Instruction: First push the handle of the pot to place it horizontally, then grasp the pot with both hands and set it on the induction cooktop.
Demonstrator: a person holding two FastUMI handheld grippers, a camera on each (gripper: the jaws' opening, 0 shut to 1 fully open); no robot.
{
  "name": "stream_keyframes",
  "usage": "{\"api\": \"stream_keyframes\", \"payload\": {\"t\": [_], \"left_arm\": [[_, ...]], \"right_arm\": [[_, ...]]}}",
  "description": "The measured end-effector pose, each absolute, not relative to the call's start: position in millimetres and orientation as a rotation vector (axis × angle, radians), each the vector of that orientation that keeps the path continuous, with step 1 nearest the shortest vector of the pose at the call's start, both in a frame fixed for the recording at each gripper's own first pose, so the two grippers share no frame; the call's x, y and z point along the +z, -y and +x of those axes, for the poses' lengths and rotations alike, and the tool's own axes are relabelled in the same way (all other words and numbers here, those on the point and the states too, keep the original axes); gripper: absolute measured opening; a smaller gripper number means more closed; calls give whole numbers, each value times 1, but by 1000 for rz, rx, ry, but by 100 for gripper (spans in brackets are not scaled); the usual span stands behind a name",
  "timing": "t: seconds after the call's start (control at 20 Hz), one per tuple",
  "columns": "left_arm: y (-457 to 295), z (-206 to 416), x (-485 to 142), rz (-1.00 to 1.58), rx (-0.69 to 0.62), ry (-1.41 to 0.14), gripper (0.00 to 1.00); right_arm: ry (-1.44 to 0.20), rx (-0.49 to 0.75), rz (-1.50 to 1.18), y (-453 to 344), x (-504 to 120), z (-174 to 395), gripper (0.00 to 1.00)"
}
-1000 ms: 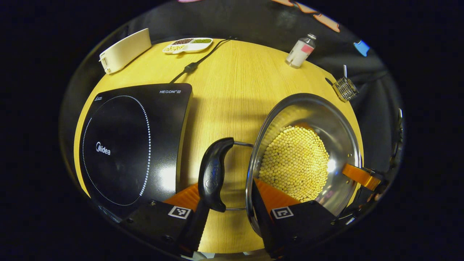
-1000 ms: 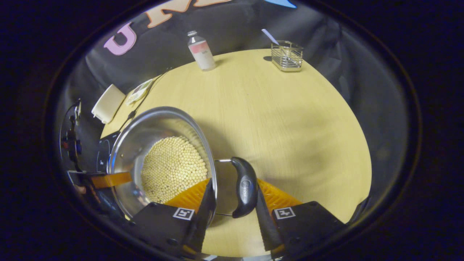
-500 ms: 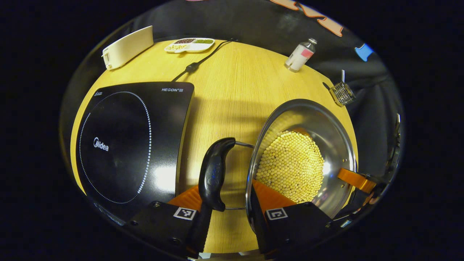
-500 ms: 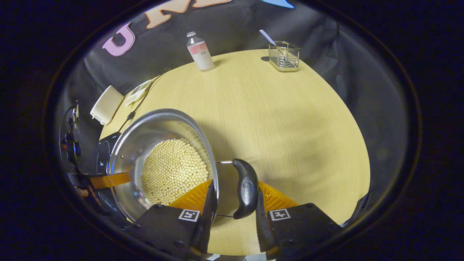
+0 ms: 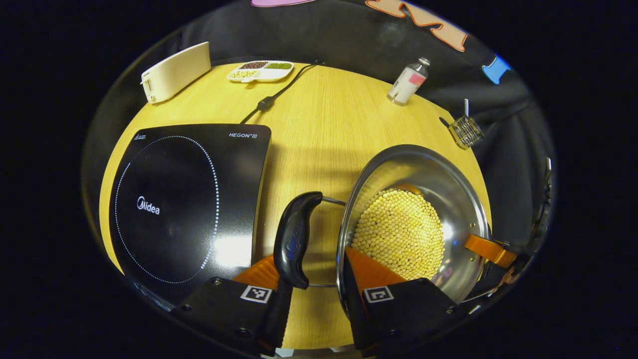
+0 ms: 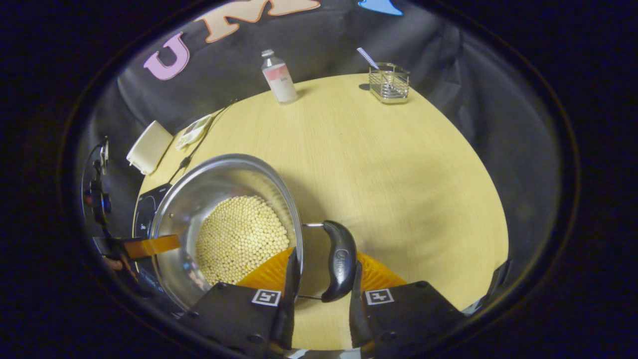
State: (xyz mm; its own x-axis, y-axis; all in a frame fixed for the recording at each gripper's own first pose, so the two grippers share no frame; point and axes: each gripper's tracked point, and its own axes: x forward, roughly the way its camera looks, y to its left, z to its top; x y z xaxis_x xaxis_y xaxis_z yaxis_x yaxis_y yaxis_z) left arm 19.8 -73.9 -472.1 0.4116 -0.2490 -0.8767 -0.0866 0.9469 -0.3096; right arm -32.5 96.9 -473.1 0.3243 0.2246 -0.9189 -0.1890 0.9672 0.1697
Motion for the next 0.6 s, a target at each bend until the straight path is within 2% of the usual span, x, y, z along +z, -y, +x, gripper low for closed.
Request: {"api": "stream_keyframes", "payload": {"t": [0.3,0.35,0.6], "left_arm": [[65,28,-454,-315,-110,-1107,55],[62,30,-449,-316,-108,-1095,51],[39,35,-427,-321,-88,-1050,55]], "right_arm": [[-1179,259,52,-104,-455,-29,41],[-1168,260,56,-107,-450,-29,41],[-1122,283,57,-130,-426,-23,41]]}}
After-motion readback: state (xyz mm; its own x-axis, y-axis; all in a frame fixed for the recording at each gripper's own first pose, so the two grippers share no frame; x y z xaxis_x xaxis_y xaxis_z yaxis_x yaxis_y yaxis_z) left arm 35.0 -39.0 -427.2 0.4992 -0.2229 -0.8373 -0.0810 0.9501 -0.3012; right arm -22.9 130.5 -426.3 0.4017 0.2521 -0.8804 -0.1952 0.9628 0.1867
